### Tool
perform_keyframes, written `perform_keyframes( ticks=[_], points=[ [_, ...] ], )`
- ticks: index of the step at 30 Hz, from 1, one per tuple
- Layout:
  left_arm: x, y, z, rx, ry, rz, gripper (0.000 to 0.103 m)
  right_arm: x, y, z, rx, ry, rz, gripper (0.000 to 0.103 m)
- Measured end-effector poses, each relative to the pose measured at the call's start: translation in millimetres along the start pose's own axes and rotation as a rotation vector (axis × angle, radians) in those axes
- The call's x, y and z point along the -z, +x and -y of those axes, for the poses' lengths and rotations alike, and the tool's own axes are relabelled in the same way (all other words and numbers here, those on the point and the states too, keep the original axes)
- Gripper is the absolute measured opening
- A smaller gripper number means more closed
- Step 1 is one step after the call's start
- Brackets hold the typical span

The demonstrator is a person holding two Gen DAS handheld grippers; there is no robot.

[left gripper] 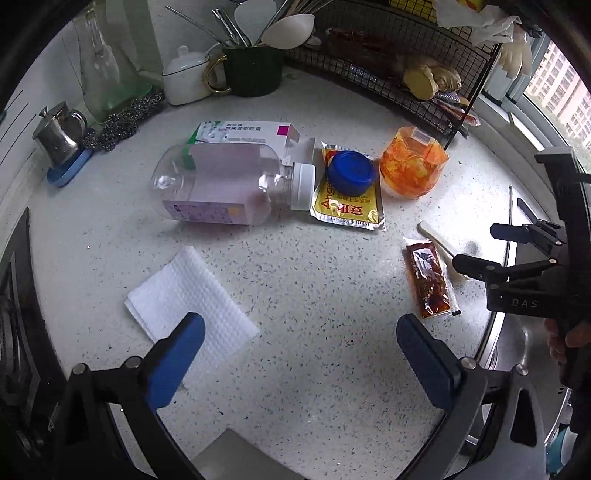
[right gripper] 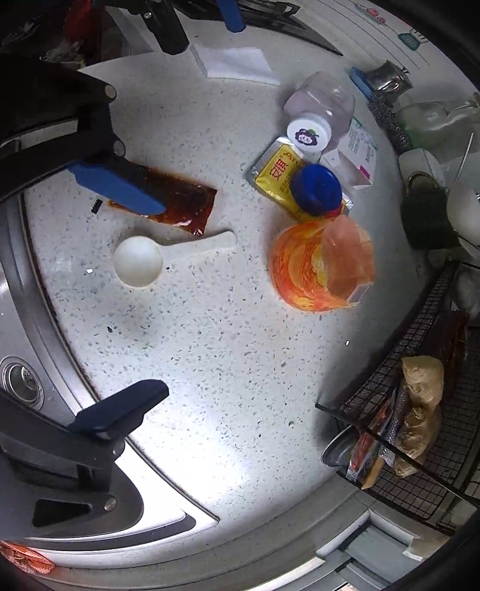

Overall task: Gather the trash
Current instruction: 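Grasp the white plastic scoop with the right tool while the left tool grasps the paper towel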

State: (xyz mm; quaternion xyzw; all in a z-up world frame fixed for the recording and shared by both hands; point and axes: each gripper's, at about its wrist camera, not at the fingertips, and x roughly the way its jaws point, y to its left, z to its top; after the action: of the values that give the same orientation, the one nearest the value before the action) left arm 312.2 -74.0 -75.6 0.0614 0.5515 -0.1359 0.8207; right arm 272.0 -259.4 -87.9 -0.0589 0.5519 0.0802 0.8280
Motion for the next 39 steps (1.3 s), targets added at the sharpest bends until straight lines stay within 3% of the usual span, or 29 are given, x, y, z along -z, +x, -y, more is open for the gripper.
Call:
perform_keyframes(
  ticks=[4, 10, 12, 22, 28, 35, 39],
  points=[
    [1.7, 2.4, -0.3, 0.006, -0.007, -0.009, 0.103, -0.4, 9.2, -2.2, -0.027, -0.021, -0.030, 0.074],
    [8.4, 0.9, -3.5, -0.002, -0.019, -0.020, 0.103, 3.8, 5.6, -6.8, -0.036, -0.050, -0.029, 0.049],
    [11.3, -1.4, -5.0, -0.009, -0.017, -0.019, 0.103, 4.8, 1.9, -7.1, -0.040, -0.057, -0.023, 0.030],
    [25.9, -6.1, -33.8, -0.014, -0.081, -0.039, 0.103, 23.6, -23.6, -12.1, -0.046, -0.033, 0.041, 0.029],
    [31.7, -3.2, -52.7, -0.039, -0.118, -0.053, 0.103, 11.7, -41.1, -40.0, -0.110, -0.069, 0.078, 0.029],
    [28.2, 5.4, -68.6, -0.072, -0.128, -0.067, 0.103, -0.9, -32.0, -67.2, -0.171, -0.094, 0.069, 0.029],
    [25.9, 17.5, -79.5, -0.054, -0.157, -0.078, 0.103, -8.5, -22.9, -87.1, -0.191, -0.115, 0.066, 0.029]
  ],
)
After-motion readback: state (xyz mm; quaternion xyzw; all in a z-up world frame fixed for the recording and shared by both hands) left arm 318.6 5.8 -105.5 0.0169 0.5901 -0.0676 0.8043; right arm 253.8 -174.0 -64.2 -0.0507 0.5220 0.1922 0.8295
